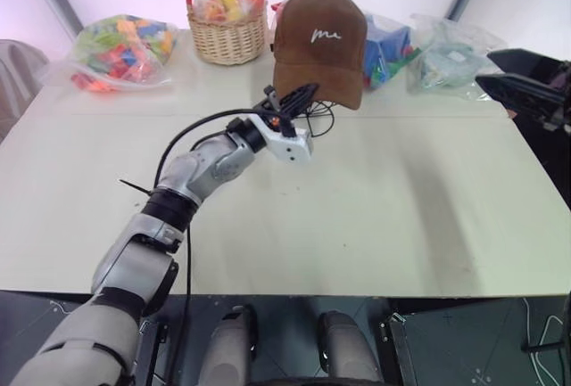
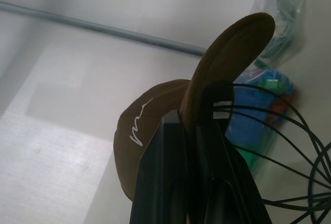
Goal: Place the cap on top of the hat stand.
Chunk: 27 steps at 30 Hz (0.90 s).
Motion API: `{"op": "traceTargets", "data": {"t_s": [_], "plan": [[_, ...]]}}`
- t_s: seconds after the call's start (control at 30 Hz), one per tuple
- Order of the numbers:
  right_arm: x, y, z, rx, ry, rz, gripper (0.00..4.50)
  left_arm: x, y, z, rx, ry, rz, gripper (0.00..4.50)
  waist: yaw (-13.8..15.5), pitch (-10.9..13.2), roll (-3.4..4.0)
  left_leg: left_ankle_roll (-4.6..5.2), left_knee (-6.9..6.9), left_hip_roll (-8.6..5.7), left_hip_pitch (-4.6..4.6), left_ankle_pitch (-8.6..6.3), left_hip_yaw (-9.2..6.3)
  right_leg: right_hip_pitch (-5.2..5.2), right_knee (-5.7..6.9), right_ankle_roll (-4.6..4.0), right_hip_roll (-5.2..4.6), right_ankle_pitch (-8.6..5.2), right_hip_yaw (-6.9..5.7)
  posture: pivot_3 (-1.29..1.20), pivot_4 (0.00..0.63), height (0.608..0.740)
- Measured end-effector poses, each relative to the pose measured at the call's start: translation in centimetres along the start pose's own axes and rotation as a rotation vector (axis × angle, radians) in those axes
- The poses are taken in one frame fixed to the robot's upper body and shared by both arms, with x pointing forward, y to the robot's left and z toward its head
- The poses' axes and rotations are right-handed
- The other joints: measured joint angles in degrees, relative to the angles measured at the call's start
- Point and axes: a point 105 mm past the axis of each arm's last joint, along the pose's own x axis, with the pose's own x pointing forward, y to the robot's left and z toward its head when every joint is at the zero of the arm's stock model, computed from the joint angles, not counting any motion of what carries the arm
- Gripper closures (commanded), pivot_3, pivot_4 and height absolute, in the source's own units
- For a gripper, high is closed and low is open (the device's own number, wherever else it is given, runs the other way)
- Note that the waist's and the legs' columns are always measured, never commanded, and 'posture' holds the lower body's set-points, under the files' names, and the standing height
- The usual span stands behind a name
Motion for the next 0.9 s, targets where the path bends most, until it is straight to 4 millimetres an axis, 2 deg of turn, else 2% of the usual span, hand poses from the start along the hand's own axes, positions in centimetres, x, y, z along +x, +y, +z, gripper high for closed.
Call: {"op": "traceTargets", "data": {"t_s": [0.43,0.83,0.9], "plan": [[0.6,0.1,-0.4,0.01,0.014,0.016,0.0,-1.0,-3.8,0.1,-0.141,0.082,-0.061,4.48,0.06,0.0,0.0,0.0,0.1,0.0,0.01,0.0,-0.03,0.07,0.0,-0.05,0.0,-0.01,0.0,0.0,0.15,0.74],[0.8,0.0,-0.6,0.016,0.019,0.01,0.0,-1.0,-3.5,-0.1,-0.115,0.106,-0.036,4.48,-0.06,0.0,0.0,0.01,0.12,0.0,0.01,0.0,-0.03,0.07,-0.01,-0.12,-0.01,-0.05,0.0,0.0,0.15,0.74],[0.9,0.0,-0.6,0.016,0.018,0.01,0.0,-1.1,-3.5,-0.1,-0.118,0.107,-0.034,3.79,-0.06,0.0,0.0,0.01,0.12,0.0,0.01,0.0,-0.03,0.07,-0.01,-0.12,-0.01,-0.05,0.0,0.0,0.15,0.74]]}}
